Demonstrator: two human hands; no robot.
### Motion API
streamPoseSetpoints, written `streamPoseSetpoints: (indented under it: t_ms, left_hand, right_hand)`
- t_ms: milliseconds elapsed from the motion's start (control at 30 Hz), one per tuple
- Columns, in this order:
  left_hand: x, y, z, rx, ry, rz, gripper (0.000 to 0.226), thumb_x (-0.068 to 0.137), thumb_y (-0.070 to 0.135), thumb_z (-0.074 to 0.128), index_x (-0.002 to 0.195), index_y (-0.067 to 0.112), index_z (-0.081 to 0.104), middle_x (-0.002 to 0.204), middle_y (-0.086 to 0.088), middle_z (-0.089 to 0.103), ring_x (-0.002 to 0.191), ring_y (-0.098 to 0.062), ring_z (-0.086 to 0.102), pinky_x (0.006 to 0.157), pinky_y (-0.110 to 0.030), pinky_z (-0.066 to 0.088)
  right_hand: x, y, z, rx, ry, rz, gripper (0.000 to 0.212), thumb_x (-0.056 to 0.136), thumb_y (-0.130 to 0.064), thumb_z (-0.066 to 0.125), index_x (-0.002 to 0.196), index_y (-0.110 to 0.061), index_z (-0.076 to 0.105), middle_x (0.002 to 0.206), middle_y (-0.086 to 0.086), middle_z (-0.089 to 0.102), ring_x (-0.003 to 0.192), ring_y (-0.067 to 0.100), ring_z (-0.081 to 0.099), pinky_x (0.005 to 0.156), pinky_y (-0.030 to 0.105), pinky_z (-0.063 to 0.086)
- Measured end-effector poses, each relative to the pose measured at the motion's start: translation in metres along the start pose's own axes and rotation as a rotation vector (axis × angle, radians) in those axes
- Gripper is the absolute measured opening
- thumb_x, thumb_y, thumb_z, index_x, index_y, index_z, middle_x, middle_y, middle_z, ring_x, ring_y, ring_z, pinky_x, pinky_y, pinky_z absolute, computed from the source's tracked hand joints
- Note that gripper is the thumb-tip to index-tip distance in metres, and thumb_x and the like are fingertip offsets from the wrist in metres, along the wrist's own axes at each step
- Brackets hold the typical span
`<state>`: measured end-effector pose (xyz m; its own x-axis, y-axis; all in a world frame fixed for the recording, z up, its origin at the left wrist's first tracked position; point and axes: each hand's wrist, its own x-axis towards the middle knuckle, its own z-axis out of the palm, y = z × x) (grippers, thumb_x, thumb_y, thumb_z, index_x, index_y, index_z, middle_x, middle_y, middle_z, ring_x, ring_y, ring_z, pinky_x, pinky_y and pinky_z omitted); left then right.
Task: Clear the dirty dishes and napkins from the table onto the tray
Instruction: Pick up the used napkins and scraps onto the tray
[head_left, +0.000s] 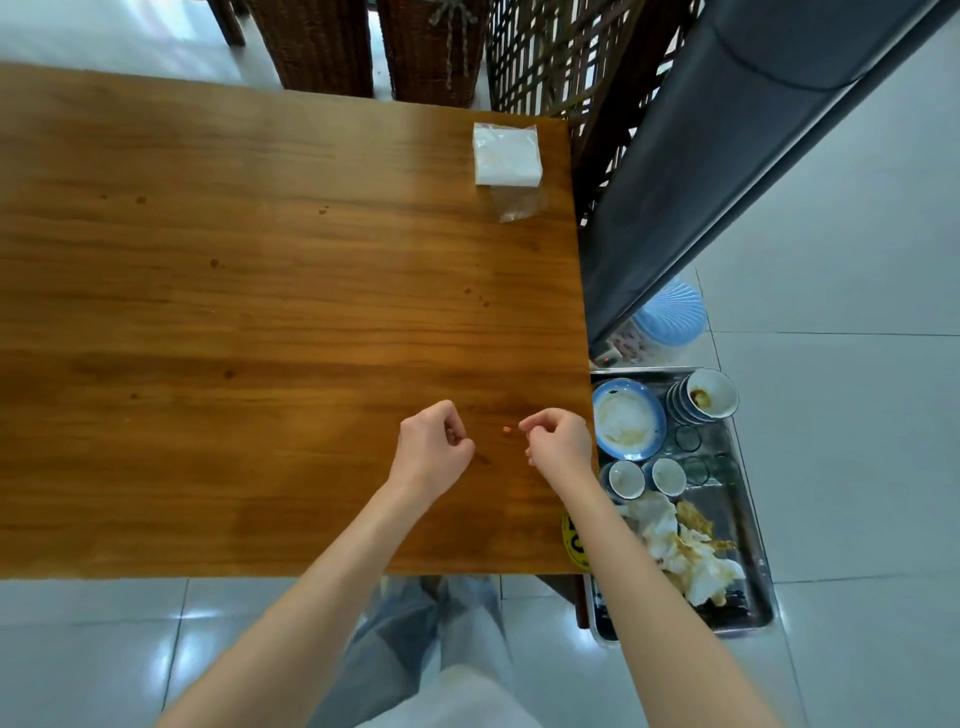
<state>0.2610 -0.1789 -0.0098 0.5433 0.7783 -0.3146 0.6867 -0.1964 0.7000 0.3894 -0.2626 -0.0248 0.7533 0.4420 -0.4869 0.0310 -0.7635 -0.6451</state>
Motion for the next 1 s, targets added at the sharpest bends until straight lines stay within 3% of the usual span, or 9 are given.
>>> streamPoseSetpoints:
  t_ms: [133, 267, 467, 667, 867, 1000]
  left_hand:
    - [-0.005, -0.006, -0.005, 0.005, -0.004, -0.024, 0.026, 0.08, 0.008, 0.067, 0.068, 0.022, 0.05, 0.068, 0.005, 0.053, 0.063, -0.009, 0.052, 0.053, -0.012, 0.038]
    - [-0.004, -0.005, -0.005, 0.001, -0.003, -0.03, 0.025, 0.08, 0.008, 0.066, 0.068, 0.022, 0.05, 0.067, 0.005, 0.054, 0.062, -0.009, 0.051, 0.052, -0.011, 0.035]
    - [0.0, -0.01, -0.004, 0.004, -0.006, -0.041, 0.024, 0.081, 0.008, 0.066, 0.068, 0.022, 0.05, 0.068, 0.005, 0.053, 0.063, -0.01, 0.051, 0.053, -0.011, 0.036]
    - [0.003, -0.017, -0.007, 0.013, 0.001, -0.045, 0.025, 0.081, 0.008, 0.066, 0.068, 0.022, 0.049, 0.068, 0.006, 0.053, 0.063, -0.01, 0.051, 0.054, -0.011, 0.037]
    - [0.003, -0.016, -0.007, 0.002, -0.016, -0.026, 0.025, 0.081, 0.009, 0.067, 0.068, 0.022, 0.05, 0.069, 0.005, 0.053, 0.064, -0.011, 0.052, 0.054, -0.01, 0.037]
    - [-0.002, -0.009, 0.0, 0.003, -0.049, -0.002, 0.023, 0.081, 0.009, 0.067, 0.069, 0.02, 0.051, 0.069, 0.004, 0.054, 0.064, -0.011, 0.052, 0.054, -0.012, 0.036]
  right_hand:
    - [0.001, 0.002, 0.01, -0.063, 0.0, -0.032, 0.009, 0.09, -0.016, 0.059, 0.089, -0.024, 0.055, 0.094, -0.004, 0.058, 0.08, 0.008, 0.056, 0.061, 0.014, 0.043]
    - [0.006, 0.001, 0.019, -0.167, -0.021, -0.09, 0.023, 0.082, -0.022, 0.071, 0.092, -0.025, 0.052, 0.088, -0.01, 0.051, 0.071, 0.004, 0.05, 0.053, 0.008, 0.032]
    - [0.013, -0.001, 0.03, -0.314, -0.024, -0.185, 0.013, 0.088, -0.018, 0.063, 0.082, -0.024, 0.054, 0.08, -0.01, 0.052, 0.078, 0.009, 0.057, 0.054, 0.01, 0.034]
    - [0.01, -0.001, 0.034, -0.35, 0.004, -0.195, 0.007, 0.095, -0.023, 0.051, 0.092, -0.018, 0.056, 0.079, -0.006, 0.056, 0.071, 0.008, 0.056, 0.056, 0.017, 0.044]
    - [-0.005, -0.003, 0.024, -0.192, 0.011, -0.134, 0.018, 0.085, -0.016, 0.061, 0.071, -0.025, 0.055, 0.069, -0.011, 0.053, 0.064, 0.004, 0.053, 0.051, 0.01, 0.034]
    - [-0.017, 0.004, 0.008, -0.107, -0.02, -0.123, 0.018, 0.081, -0.015, 0.067, 0.069, -0.026, 0.06, 0.071, -0.012, 0.057, 0.069, 0.003, 0.055, 0.057, 0.011, 0.038]
